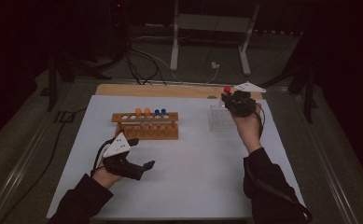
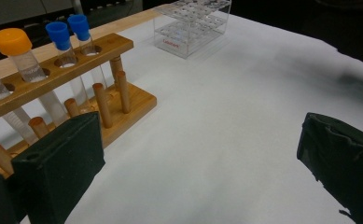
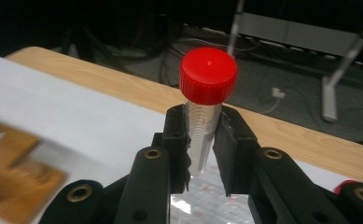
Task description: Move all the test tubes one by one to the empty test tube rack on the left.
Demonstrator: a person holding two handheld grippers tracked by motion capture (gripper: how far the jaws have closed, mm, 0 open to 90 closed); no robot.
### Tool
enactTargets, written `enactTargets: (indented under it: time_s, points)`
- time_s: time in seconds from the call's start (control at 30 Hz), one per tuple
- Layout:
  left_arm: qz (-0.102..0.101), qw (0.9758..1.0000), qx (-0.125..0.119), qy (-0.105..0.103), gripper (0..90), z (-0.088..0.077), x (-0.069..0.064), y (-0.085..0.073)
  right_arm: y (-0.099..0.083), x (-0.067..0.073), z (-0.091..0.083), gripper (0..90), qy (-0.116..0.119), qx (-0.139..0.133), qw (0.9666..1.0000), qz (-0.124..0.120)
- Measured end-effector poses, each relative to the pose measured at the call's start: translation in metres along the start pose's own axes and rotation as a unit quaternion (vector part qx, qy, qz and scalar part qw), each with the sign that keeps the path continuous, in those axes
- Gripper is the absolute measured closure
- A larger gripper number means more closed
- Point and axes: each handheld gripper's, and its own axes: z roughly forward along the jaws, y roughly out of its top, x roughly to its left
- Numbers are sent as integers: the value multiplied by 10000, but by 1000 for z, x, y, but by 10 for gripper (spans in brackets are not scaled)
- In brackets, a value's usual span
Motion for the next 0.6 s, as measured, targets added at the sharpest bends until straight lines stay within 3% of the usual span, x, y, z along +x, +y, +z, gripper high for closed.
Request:
enactTargets:
  time_s: [0.13, 0.27, 0.6]
  points:
    - [-30, 10000, 24, -69, 15, 1, -2, 3, -5, 13, -14, 753, 246, -24, 9996, -124]
    - [-8, 9995, 128, -287, 15, 3, -5, 5, -14, 27, -26, 753, 489, -10, 9984, -269]
    - [37, 9985, 248, -489, 15, 9, -11, 14, -53, 57, -46, 753, 987, 291, 9932, -553]
